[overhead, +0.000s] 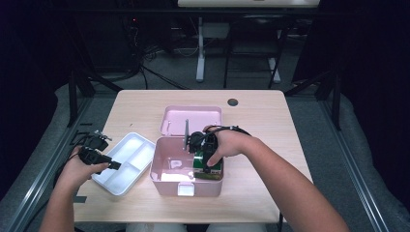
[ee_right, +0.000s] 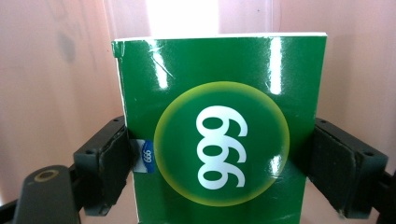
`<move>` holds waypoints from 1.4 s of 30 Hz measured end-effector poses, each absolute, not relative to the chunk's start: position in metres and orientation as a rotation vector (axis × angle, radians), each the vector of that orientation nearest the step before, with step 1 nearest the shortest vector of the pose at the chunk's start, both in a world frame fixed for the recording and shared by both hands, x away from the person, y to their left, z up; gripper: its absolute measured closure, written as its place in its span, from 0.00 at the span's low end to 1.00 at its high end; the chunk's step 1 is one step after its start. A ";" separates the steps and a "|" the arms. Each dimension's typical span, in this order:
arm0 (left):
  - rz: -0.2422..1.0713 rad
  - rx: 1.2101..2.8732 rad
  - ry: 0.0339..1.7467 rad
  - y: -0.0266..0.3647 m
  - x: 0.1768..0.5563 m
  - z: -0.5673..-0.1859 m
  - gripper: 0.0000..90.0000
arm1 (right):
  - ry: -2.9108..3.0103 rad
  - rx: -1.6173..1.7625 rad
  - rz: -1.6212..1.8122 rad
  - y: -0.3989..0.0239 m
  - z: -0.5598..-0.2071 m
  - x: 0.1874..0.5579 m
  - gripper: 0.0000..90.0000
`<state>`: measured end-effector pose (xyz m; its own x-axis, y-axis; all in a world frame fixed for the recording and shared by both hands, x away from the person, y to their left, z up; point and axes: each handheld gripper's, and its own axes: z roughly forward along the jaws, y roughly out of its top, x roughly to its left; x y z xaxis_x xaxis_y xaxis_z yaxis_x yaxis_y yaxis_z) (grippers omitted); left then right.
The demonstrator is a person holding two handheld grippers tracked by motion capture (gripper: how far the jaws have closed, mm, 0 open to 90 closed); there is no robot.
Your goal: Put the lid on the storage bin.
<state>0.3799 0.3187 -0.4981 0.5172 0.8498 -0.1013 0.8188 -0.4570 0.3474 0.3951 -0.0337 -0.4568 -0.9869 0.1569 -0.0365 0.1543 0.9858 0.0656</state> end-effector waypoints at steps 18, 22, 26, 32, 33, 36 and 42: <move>0.122 2.417 1.378 0.317 0.380 -0.499 0.52 | 3.071 0.243 0.095 -0.031 -0.453 0.394 0.15; 0.123 2.418 1.376 0.316 0.380 -0.498 0.52 | 3.081 0.247 0.109 -0.031 -0.446 0.392 0.16; 0.121 2.417 1.376 0.316 0.380 -0.499 0.52 | 3.085 0.255 0.115 -0.033 -0.440 0.390 0.17; 0.119 2.418 1.377 0.317 0.380 -0.499 0.52 | 3.060 0.245 0.143 -0.037 -0.424 0.387 0.19; 0.118 2.419 1.375 0.317 0.380 -0.500 0.52 | 3.061 0.254 0.157 -0.039 -0.421 0.387 0.19; 0.119 2.417 1.379 0.316 0.379 -0.500 0.52 | 3.048 0.260 0.161 -0.045 -0.414 0.385 0.19; 0.119 2.417 1.381 0.315 0.380 -0.501 0.52 | 3.021 0.300 0.193 -0.064 -0.404 0.384 0.20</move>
